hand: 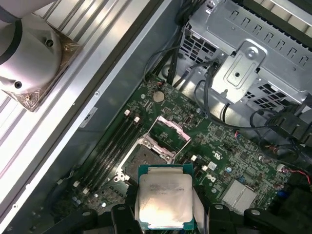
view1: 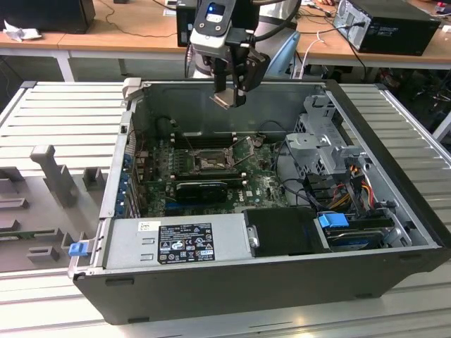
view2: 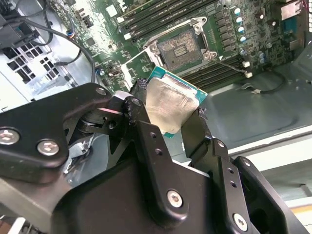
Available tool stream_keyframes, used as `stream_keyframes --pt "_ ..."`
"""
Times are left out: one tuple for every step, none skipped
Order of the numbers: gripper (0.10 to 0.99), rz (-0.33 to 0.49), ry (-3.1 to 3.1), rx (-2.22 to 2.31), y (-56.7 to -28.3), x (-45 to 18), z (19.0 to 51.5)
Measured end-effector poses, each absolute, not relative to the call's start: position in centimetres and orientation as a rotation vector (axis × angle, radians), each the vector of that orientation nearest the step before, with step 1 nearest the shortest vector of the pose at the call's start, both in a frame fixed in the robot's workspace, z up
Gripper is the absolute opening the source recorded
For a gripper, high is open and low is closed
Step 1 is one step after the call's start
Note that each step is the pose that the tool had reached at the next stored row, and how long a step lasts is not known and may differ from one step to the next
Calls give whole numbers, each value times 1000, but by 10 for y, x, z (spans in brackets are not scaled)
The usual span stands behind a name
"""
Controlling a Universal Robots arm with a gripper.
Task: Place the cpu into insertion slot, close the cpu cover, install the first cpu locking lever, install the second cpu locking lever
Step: 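Place the cpu into insertion slot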
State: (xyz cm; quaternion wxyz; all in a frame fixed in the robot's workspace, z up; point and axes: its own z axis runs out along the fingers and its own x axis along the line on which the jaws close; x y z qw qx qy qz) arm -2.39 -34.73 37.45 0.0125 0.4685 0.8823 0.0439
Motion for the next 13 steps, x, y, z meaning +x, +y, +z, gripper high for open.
stream_keyframes --pt "529 136 2740 1478 -347 -24 375" --pt "529 136 2735 1487 -347 -24 375" --pt "529 136 2730 1496 -347 -24 374" --pt "529 136 2724 1506 -347 -24 374" --pt "529 136 2718 1515 -347 -24 374" --pt "529 135 2711 1528 -347 -24 374" --pt "529 135 2705 1537 -347 -24 374" --pt "529 135 2696 1552 -347 -24 374" --pt "529 135 2690 1562 -347 -24 374" --pt "529 134 2684 1571 -347 -24 374" --pt "529 134 2677 1582 -347 -24 374" --pt "529 134 2671 1591 -347 -24 374" --pt "529 133 2659 1610 -347 -24 374"
